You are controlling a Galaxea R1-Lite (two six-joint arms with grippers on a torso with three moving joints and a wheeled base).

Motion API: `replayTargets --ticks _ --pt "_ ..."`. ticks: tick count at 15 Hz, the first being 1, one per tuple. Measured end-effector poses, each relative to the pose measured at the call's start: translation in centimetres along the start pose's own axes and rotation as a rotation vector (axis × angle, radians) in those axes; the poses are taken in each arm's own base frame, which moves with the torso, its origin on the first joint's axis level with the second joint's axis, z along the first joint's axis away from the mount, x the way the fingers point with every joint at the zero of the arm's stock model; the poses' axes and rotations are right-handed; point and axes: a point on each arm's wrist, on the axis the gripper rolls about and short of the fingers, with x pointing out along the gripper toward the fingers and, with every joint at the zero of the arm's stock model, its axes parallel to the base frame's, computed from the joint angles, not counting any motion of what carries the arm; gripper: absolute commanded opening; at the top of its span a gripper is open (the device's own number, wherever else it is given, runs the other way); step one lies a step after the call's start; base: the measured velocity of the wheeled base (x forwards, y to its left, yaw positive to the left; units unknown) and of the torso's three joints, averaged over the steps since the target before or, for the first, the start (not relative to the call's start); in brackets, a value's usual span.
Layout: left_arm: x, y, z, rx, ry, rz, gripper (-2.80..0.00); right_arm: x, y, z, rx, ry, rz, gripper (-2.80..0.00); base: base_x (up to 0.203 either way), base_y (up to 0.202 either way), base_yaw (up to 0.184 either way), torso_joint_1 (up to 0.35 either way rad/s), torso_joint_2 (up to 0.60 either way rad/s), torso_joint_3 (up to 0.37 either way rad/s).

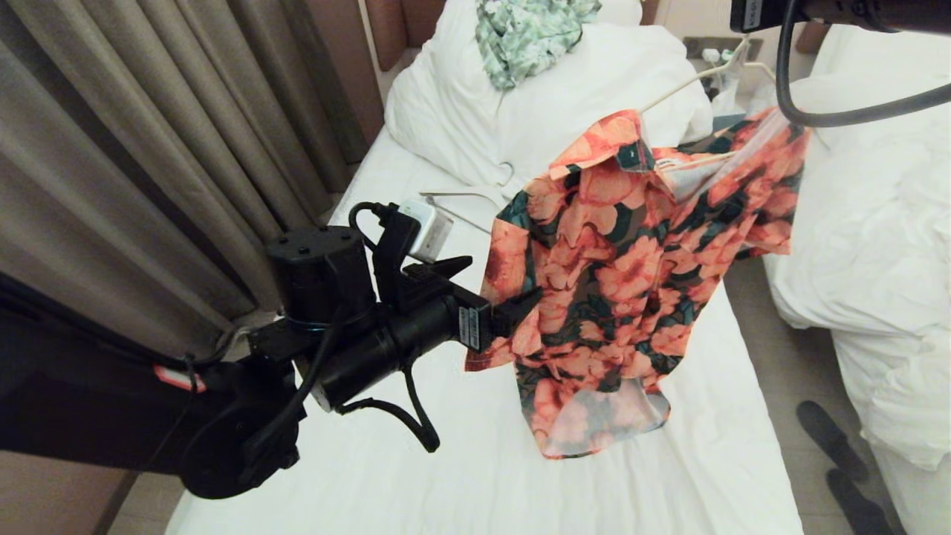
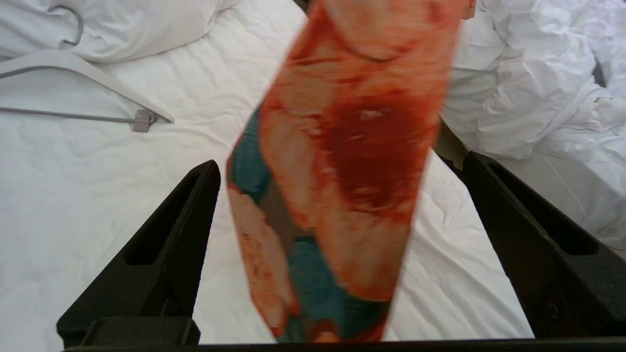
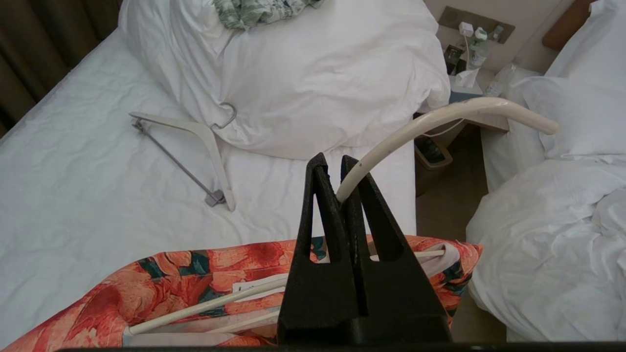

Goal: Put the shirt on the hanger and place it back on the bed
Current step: Take the clothes hanger out of the clothes

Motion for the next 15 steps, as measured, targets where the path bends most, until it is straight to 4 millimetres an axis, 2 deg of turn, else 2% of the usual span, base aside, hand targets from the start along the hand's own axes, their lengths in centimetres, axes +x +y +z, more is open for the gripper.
replayTargets --ticks 3,4,10,15 --pt "-0.1 0.5 -0.1 0.0 0.001 -0.007 0.0 0.0 0.0 0.0 0.0 0.001 0.0 -2.8 0.0 0.0 0.0 0.0 0.0 0.0" --pt "-0.1 0.5 -0.1 0.0 0.001 -0.004 -2.8 0.0 0.0 0.0 0.0 0.0 0.001 -2.8 0.0 0.0 0.0 0.0 0.0 0.0" --pt "0.0 0.4 0.2 0.003 -0.033 -0.004 -2.8 0.0 0.0 0.0 0.0 0.001 -0.001 -2.8 0.0 0.0 0.0 0.0 0.0 0.0" --pt "0.2 -0.8 0.4 0.002 -0.034 0.028 -2.8 0.1 -0.2 -0.1 0.001 0.001 -0.007 -2.8 0.0 0.0 0.0 0.0 0.0 0.0"
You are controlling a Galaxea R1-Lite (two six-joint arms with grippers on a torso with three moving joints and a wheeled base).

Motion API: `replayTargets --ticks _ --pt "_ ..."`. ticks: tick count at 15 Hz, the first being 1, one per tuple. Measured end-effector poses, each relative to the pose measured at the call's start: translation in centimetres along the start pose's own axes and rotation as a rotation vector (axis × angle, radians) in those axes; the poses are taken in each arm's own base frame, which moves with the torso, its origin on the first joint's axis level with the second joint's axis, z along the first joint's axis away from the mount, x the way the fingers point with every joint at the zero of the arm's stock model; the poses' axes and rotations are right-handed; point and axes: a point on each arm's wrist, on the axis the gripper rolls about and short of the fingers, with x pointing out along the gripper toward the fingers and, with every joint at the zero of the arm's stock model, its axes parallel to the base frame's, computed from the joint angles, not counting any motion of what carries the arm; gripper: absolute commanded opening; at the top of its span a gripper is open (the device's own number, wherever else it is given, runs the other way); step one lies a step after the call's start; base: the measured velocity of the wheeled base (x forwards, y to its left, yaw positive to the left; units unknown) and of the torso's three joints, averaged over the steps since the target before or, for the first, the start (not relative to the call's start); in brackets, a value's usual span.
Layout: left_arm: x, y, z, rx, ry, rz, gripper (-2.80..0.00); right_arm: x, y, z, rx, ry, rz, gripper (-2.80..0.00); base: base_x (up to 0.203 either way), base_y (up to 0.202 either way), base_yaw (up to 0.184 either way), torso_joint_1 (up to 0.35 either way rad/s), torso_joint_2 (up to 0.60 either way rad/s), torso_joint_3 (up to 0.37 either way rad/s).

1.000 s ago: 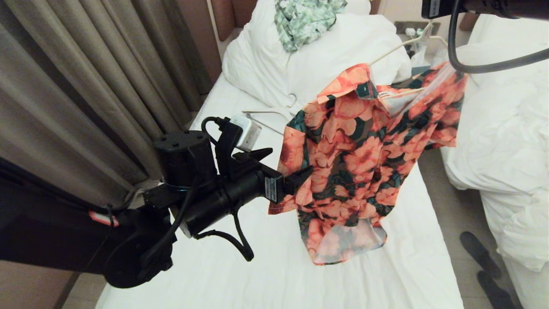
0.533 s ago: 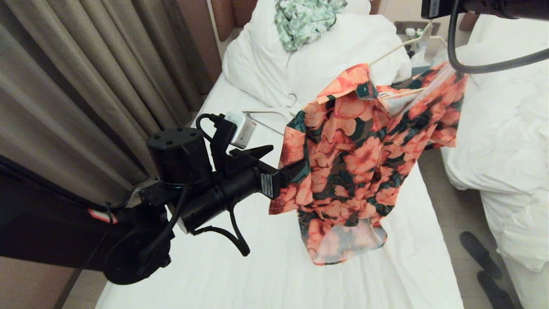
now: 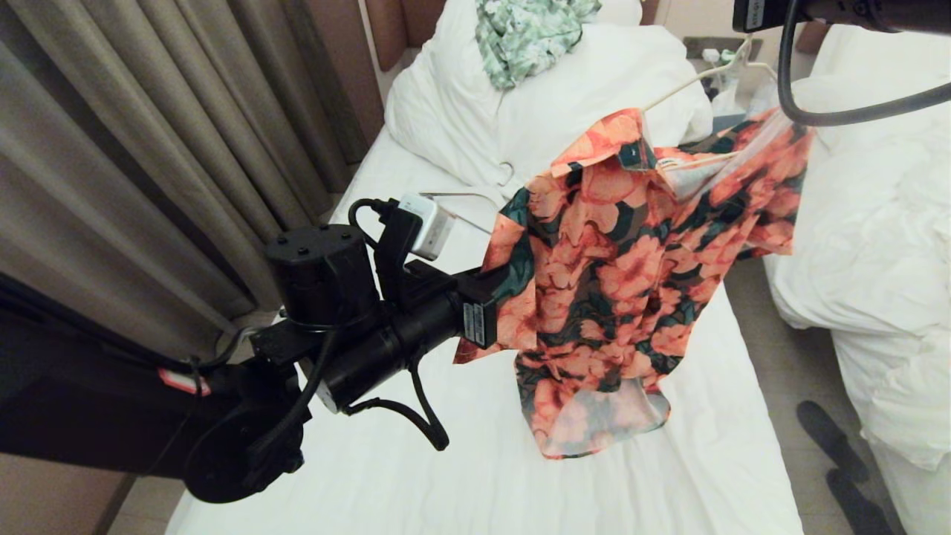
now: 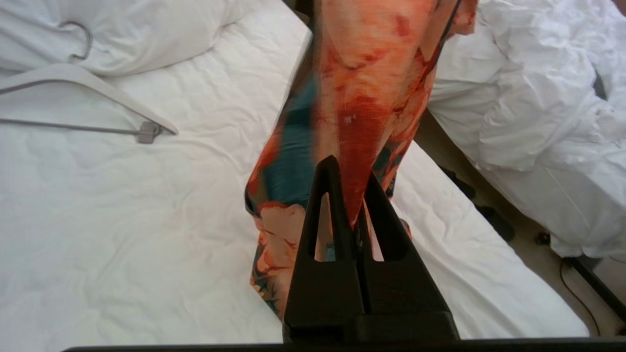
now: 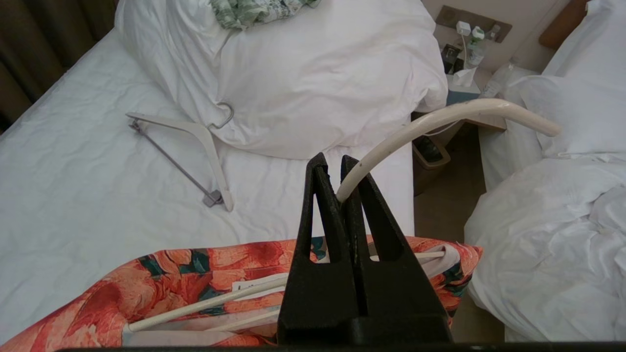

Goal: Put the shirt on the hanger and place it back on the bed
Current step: Take the clothes hanger out of the clothes

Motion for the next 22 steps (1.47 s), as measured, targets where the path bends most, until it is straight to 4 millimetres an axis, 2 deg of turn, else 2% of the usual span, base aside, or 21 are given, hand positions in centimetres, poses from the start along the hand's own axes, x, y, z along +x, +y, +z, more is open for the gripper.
replayTargets --ticks 5,7,10,16,22 --pt "0.1 0.0 -0.1 -0.001 0.003 -0.002 -2.8 0.2 -0.3 -0.1 -0.002 0.002 -0.013 -2.8 0.0 0.0 0.0 0.0 0.0 0.0" --pt "0.2 0.8 -0.4 0.0 0.011 0.003 -2.8 0.3 -0.7 -0.1 -0.003 0.002 -0.024 -2.8 0.0 0.0 0.0 0.0 0.0 0.0" --pt "0.0 3.0 -0.6 0.002 0.013 0.004 -2.8 0.5 -1.2 -0.2 -0.007 0.004 -0.043 -2.8 0.0 0.0 0.0 0.0 0.0 0.0" --pt "0.3 5.1 -1.0 0.009 0.077 0.057 -2.8 0.6 -1.8 -0.1 -0.01 0.001 -0.059 -2.8 0.0 0.0 0.0 0.0 0.0 0.0" --pt "0.4 5.7 -0.8 0.006 0.108 0.085 -2.8 0.6 -2.1 -0.1 -0.011 0.0 -0.071 -2.8 0.0 0.0 0.0 0.0 0.0 0.0"
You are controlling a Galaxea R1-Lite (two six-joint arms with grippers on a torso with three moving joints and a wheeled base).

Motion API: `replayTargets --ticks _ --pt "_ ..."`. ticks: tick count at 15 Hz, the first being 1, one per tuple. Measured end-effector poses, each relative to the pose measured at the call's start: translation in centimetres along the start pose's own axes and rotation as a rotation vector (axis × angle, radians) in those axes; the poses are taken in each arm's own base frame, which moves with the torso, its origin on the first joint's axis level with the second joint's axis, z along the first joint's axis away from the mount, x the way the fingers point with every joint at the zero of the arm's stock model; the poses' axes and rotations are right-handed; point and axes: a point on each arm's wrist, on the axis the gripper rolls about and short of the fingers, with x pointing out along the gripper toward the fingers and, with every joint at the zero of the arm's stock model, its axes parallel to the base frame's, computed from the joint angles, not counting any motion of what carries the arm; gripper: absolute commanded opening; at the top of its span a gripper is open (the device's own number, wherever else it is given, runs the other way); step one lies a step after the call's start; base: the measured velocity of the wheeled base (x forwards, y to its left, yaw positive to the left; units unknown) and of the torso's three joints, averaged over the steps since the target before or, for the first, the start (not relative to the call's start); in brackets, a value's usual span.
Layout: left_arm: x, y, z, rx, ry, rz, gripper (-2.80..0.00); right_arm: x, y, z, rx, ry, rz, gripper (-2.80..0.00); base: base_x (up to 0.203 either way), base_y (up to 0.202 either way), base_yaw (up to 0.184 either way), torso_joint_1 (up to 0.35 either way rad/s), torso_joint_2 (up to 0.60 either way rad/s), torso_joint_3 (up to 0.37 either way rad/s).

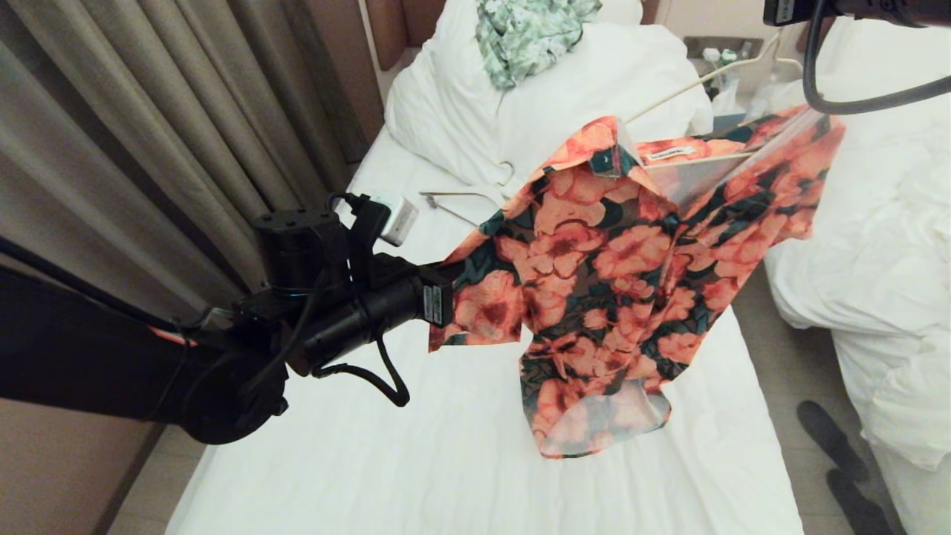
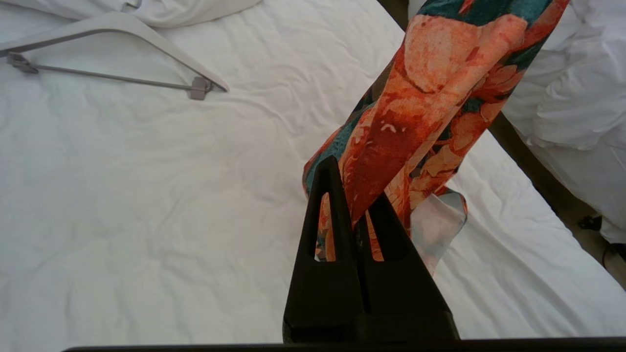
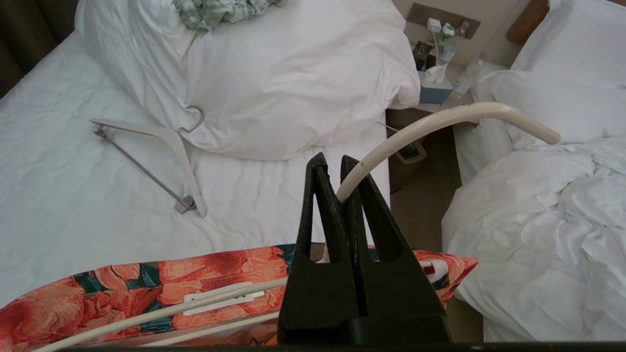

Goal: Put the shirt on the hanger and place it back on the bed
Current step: Take the clothes hanger out of the clothes

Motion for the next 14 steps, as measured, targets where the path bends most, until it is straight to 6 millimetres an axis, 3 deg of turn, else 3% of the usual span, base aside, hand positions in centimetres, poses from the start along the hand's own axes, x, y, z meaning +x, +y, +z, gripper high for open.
replayTargets --ticks 2,3,10,14 --pt "0.0 0.0 0.1 0.001 -0.008 0.003 -2.8 0.0 0.0 0.0 0.0 0.0 -0.001 -2.8 0.0 0.0 0.0 0.0 0.0 0.0" --pt "-0.1 0.0 0.2 0.001 -0.011 0.003 0.0 0.0 0.0 0.0 0.0 0.001 -0.001 -2.8 0.0 0.0 0.0 0.0 0.0 0.0" --pt "-2.1 0.2 1.8 0.01 -0.057 -0.016 0.0 0.7 0.1 -0.6 -0.011 0.017 -0.013 -2.8 0.0 0.0 0.0 0.0 0.0 0.0" --pt "-4.0 3.9 3.3 0.02 -0.113 0.037 0.0 1.0 0.3 -0.9 -0.016 0.024 -0.009 -2.8 0.0 0.0 0.0 0.0 0.0 0.0"
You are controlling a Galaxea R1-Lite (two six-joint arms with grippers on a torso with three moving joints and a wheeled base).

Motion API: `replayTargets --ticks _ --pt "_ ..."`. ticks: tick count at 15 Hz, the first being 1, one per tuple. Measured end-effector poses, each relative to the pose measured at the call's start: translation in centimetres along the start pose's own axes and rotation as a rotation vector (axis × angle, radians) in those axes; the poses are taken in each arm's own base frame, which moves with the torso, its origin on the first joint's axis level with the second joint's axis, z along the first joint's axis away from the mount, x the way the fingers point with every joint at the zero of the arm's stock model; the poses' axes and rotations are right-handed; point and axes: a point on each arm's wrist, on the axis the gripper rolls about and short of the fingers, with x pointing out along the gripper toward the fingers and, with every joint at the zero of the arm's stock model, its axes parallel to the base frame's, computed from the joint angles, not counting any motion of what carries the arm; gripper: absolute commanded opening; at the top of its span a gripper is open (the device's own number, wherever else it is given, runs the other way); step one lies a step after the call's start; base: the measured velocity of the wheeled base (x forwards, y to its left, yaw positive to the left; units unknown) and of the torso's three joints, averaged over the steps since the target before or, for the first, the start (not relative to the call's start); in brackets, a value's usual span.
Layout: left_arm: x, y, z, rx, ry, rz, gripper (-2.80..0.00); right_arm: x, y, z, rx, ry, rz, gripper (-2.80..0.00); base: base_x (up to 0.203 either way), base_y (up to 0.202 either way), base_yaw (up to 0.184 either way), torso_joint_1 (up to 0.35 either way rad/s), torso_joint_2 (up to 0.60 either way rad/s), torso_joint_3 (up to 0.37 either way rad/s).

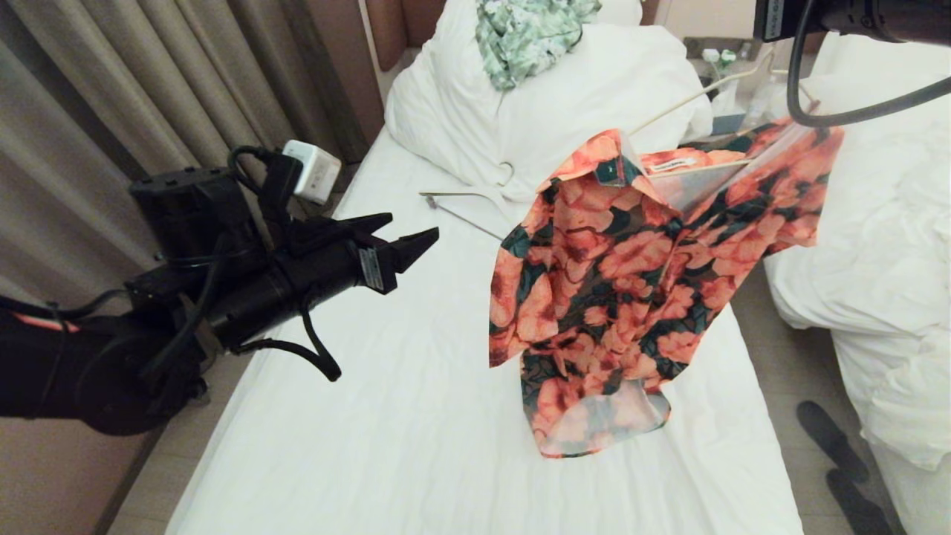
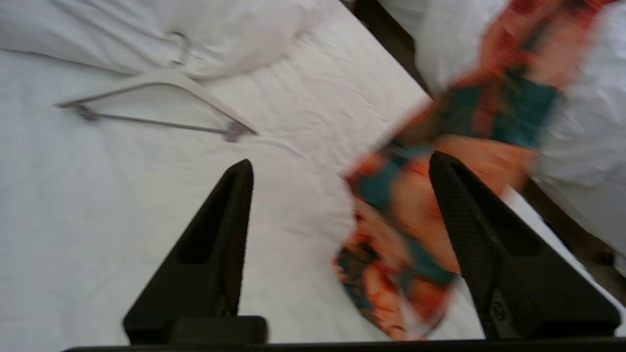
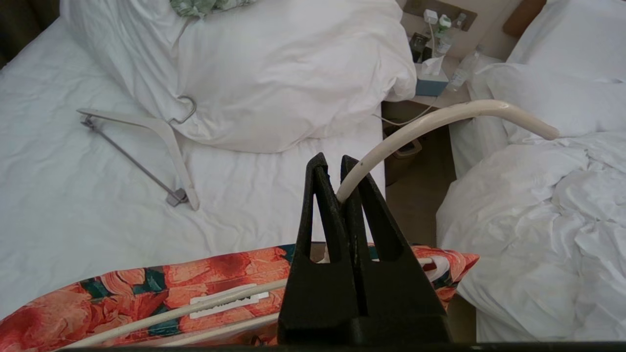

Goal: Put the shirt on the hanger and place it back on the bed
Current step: Take the clothes hanger out of the clothes

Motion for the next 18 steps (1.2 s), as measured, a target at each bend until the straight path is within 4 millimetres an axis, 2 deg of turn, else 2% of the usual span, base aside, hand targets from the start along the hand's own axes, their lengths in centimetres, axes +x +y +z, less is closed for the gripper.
replayTargets --ticks 1,7,10,14,18 --pt "-0.1 1.1 0.1 0.003 -0.006 0.022 -2.8 0.0 0.1 0.0 -0.001 0.001 0.002 -2.8 0.0 0.0 0.0 0.0 0.0 0.0" --pt "-1.1 8.9 0.0 0.024 -0.015 0.184 -2.8 0.1 0.6 -0.2 -0.006 0.006 0.016 -2.8 0.0 0.0 0.0 0.0 0.0 0.0" --pt "-1.7 12.0 -0.1 0.034 -0.019 0.263 -2.8 0.0 0.9 -0.2 -0.024 0.003 0.023 -2.8 0.0 0.0 0.0 0.0 0.0 0.0" --pt "-2.4 15.1 -0.2 0.042 -0.025 0.349 -2.8 0.2 0.9 0.3 -0.025 -0.049 0.006 -2.8 0.0 0.0 0.0 0.0 0.0 0.0" --pt "-2.4 16.0 -0.6 0.042 -0.02 0.371 -2.8 0.3 0.8 0.6 -0.056 -0.069 -0.004 -2.8 0.0 0.0 0.0 0.0 0.0 0.0"
